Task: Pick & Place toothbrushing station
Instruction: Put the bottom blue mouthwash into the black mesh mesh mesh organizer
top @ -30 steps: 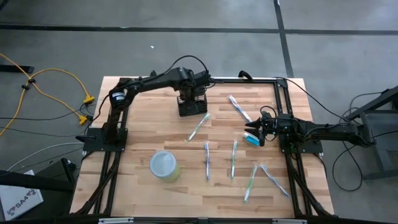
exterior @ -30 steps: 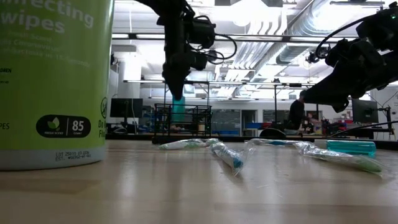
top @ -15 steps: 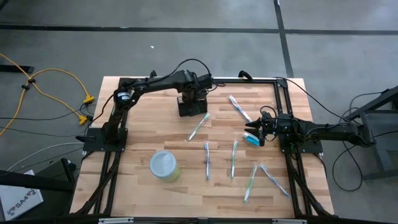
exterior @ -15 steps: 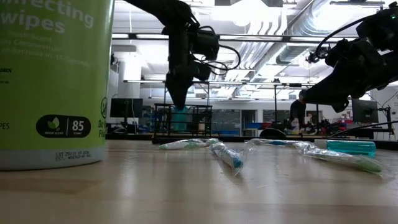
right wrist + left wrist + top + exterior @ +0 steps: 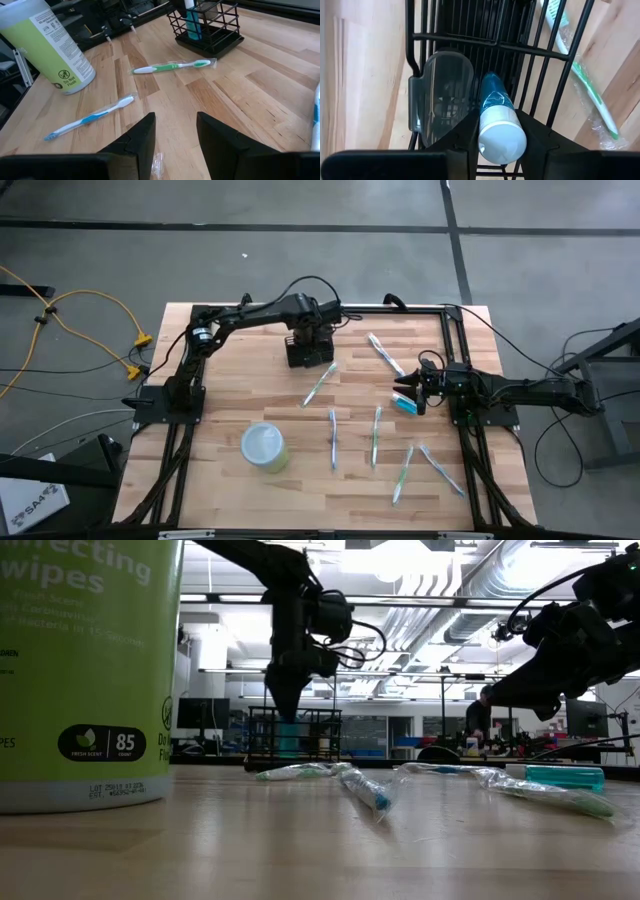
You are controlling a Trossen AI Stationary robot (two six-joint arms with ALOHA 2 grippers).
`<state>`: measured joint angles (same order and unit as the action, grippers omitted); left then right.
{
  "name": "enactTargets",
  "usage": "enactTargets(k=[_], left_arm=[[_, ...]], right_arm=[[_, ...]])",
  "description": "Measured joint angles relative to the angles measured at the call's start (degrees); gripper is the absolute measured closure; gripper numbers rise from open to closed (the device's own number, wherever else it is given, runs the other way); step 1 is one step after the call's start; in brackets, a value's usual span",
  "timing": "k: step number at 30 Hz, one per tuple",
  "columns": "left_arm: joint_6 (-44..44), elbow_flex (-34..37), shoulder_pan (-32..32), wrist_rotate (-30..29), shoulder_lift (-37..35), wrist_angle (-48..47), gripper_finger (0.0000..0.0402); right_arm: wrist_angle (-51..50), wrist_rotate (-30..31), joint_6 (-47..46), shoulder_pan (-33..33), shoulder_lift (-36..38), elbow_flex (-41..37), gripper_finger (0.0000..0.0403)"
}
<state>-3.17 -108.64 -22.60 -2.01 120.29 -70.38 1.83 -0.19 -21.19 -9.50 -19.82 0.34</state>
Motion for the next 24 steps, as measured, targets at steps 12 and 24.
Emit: enactTargets(k=[12,24], left_arm=[[0.17,0.00,-0.21,-0.10,0.00,-0.99,0.0294],[0.14,-0.09,-1.54,-0.14,0.00,-1.14,0.0288]], right_arm=[[0.00,0.00,0.02,0.00,0.00,-0.02,0.0268],[0.00,0.00,0.00,0.00,0.00,0.00,0.0268]])
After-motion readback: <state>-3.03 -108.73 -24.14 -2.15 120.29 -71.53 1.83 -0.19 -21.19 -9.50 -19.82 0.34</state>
